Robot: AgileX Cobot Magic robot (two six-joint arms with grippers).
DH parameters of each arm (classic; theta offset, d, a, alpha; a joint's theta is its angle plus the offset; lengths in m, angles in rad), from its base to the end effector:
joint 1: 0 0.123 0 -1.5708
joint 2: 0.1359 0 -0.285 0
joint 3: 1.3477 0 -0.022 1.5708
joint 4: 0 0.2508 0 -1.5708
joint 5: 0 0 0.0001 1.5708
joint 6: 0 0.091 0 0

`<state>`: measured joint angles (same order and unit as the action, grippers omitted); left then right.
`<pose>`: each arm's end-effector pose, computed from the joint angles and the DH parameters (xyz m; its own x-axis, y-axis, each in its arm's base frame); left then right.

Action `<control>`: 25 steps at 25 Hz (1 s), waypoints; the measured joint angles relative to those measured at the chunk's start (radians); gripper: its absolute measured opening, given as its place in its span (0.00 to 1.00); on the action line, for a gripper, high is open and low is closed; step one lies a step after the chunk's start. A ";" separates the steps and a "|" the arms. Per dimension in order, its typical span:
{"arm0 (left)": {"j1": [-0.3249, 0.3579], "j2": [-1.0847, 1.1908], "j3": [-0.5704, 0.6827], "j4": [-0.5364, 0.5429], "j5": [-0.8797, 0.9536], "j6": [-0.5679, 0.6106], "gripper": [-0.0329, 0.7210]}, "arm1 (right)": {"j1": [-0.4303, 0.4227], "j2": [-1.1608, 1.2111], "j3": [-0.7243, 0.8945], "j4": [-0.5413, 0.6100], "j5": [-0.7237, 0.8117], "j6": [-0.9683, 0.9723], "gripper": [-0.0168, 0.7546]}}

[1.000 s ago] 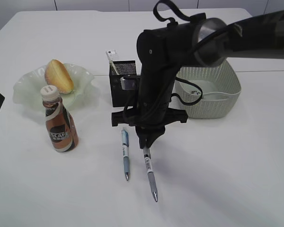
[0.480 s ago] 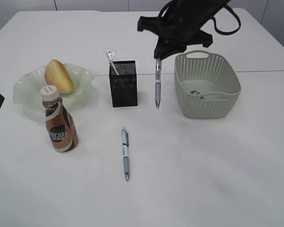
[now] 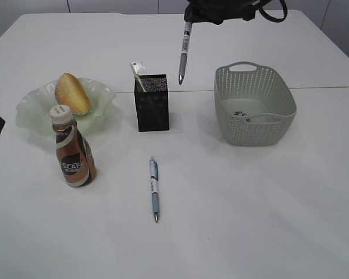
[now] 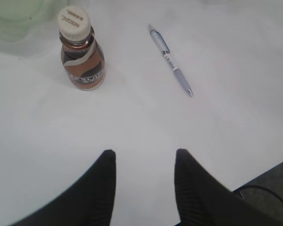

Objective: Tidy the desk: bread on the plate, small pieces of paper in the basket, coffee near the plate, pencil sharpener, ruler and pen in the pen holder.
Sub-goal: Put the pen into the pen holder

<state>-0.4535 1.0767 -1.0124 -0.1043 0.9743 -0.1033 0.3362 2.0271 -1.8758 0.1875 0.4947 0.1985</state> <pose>0.1791 -0.0960 0.3439 -0.7987 0.2105 -0.5637 0.3574 0.9196 -0.1631 0.4580 0.1686 0.3178 -0.6045 0.1643 -0.7795 -0.1975 0.9170 0.3465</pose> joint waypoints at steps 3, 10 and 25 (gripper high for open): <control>0.000 0.000 0.000 0.000 0.001 0.000 0.45 | 0.000 0.027 -0.002 0.032 -0.097 -0.014 0.08; 0.000 0.000 0.000 0.000 0.001 0.000 0.45 | 0.000 0.112 -0.002 0.113 -0.267 -0.018 0.08; 0.000 0.000 0.000 0.000 0.001 0.000 0.45 | 0.000 0.212 -0.017 0.193 -0.452 -0.018 0.08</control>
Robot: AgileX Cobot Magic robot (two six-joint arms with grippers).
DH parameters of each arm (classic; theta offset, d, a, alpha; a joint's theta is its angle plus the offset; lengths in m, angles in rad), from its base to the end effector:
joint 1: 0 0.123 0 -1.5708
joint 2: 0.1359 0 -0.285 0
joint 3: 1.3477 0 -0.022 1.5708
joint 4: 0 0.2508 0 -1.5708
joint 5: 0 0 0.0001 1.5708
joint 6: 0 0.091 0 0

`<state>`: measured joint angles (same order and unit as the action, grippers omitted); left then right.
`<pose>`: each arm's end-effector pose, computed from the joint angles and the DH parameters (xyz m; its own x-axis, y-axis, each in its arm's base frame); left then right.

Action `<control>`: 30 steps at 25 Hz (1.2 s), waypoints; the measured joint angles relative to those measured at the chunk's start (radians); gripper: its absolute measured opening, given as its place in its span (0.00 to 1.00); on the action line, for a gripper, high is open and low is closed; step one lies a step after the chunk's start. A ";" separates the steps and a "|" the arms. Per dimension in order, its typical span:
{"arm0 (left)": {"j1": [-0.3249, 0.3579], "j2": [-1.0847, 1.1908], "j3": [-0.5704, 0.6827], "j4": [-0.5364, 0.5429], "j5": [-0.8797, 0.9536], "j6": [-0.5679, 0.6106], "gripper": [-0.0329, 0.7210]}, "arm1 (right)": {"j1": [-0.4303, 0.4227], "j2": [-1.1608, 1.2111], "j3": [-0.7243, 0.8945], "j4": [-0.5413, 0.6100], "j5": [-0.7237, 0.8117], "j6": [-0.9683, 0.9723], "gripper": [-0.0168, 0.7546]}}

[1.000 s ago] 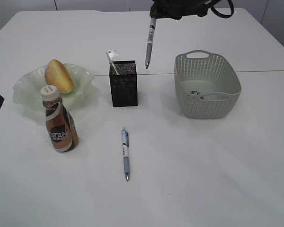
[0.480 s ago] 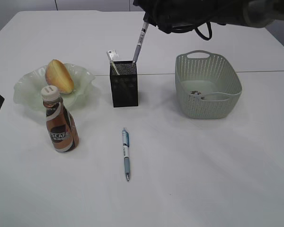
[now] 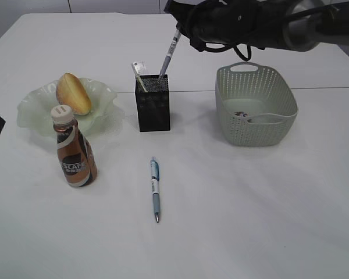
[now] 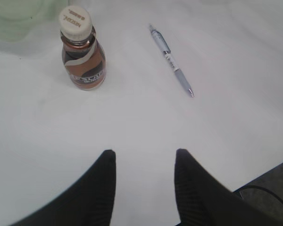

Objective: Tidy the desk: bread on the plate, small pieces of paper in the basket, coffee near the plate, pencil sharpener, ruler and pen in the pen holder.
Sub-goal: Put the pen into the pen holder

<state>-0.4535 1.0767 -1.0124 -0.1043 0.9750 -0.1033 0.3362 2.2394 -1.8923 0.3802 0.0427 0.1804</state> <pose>0.1790 -0.0960 0.3439 -0.7991 0.2107 -0.5631 0.3574 0.9196 -0.1630 0.5095 0.1796 0.2505 -0.4189 0.4165 -0.8069 -0.1435 0.8471 0.5117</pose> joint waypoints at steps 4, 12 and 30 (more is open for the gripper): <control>0.000 0.000 0.000 -0.002 0.000 0.000 0.45 | 0.000 0.026 0.000 0.002 -0.032 0.002 0.08; 0.000 0.000 0.000 -0.002 0.000 0.000 0.45 | 0.004 0.063 0.000 0.006 -0.043 0.019 0.08; 0.000 0.000 0.000 -0.002 0.000 0.000 0.45 | 0.032 0.069 0.000 0.007 -0.043 0.023 0.22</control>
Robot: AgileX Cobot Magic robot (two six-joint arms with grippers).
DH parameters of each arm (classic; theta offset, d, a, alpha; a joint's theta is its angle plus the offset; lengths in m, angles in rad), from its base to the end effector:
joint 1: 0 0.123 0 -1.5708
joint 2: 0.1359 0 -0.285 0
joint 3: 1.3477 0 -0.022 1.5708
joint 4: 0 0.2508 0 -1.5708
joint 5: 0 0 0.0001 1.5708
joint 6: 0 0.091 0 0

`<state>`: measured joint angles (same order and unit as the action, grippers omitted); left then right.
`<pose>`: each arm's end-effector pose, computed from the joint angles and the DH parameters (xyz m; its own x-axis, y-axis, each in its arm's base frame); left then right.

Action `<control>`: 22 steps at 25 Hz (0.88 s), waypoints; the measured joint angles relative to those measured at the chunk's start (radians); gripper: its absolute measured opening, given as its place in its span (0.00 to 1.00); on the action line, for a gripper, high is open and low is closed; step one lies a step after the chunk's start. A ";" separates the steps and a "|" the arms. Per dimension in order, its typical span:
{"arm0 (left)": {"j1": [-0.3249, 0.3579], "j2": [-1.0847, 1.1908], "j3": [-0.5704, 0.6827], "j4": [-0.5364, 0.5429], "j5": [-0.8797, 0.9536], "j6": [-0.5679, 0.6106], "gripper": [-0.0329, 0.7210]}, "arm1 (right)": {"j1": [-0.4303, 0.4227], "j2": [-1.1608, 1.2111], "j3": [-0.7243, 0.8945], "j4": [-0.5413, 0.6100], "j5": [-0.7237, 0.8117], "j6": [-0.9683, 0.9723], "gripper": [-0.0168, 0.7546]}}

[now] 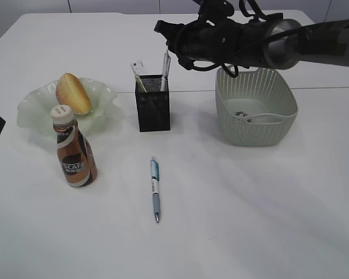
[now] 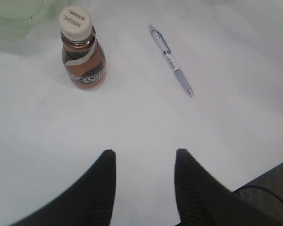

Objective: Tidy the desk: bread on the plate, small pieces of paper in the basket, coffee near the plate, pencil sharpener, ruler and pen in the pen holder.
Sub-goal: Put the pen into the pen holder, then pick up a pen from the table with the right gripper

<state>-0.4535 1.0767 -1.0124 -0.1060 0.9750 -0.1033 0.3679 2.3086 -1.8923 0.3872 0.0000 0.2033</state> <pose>0.1790 -0.0961 0.3439 -0.7995 0.2099 -0.5628 0.3573 0.9194 -0.1647 0.5123 0.1975 0.2162 -0.4507 0.4230 -0.7861 -0.1308 0.8398 0.5269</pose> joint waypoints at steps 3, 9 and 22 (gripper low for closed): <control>0.000 0.000 0.000 0.000 0.000 0.000 0.45 | 0.000 0.000 0.000 0.000 0.000 0.000 0.26; 0.000 0.000 0.000 0.000 0.000 0.000 0.45 | 0.000 0.000 0.000 0.000 0.010 0.002 0.28; 0.000 0.000 0.000 0.000 0.000 0.000 0.45 | -0.004 -0.187 0.000 -0.067 0.631 -0.178 0.29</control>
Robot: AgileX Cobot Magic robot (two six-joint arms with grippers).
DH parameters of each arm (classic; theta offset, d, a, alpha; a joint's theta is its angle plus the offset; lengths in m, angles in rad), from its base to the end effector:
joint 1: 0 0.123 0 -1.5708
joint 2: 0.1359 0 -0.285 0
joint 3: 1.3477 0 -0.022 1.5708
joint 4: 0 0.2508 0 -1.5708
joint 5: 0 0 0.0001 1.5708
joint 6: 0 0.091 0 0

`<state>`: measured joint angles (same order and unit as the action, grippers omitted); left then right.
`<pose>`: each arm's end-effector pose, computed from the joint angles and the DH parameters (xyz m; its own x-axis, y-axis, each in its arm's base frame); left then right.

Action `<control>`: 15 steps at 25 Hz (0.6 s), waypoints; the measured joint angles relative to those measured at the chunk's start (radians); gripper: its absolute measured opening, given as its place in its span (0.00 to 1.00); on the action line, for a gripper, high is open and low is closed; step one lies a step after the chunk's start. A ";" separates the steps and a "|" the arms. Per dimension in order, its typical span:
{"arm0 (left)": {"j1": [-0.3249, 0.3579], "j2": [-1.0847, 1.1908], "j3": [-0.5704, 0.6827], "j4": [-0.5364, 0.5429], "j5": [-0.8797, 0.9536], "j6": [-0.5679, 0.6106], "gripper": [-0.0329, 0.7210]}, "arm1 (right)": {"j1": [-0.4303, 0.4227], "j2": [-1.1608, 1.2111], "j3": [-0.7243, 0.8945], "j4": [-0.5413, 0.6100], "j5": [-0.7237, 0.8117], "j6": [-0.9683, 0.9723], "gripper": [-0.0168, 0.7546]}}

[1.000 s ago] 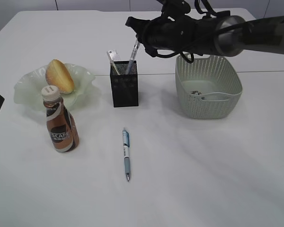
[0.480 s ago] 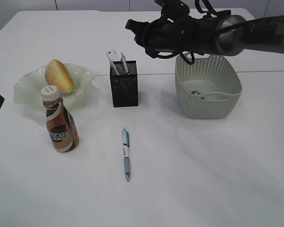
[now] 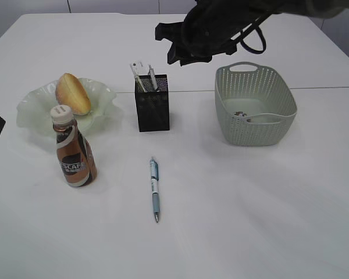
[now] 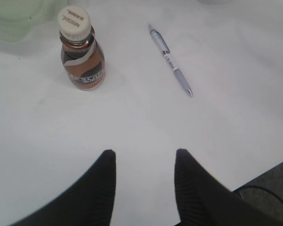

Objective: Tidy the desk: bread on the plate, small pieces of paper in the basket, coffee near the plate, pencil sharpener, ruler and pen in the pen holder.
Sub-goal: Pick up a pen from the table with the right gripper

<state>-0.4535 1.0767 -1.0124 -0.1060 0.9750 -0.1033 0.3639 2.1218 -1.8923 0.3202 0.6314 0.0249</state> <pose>0.1790 -0.0961 0.3439 -0.7995 0.2099 -0.5628 0.3573 0.9194 -0.1647 0.4589 0.1929 0.2686 -0.7452 0.0133 -0.6667 -0.2776 0.9029 0.3283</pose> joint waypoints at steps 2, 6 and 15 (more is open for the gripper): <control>0.000 0.000 0.000 0.000 0.000 0.000 0.45 | 0.000 -0.038 0.000 -0.001 0.116 -0.016 0.29; 0.000 0.000 0.000 0.000 0.000 0.000 0.45 | 0.000 -0.092 0.000 -0.001 0.353 -0.025 0.29; 0.000 0.000 0.000 0.000 0.010 0.000 0.45 | 0.154 -0.109 -0.002 -0.125 0.545 0.162 0.40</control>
<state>-0.4535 1.0767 -1.0124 -0.1060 0.9852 -0.1033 0.5174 2.0132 -1.8943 0.1955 1.1762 0.1867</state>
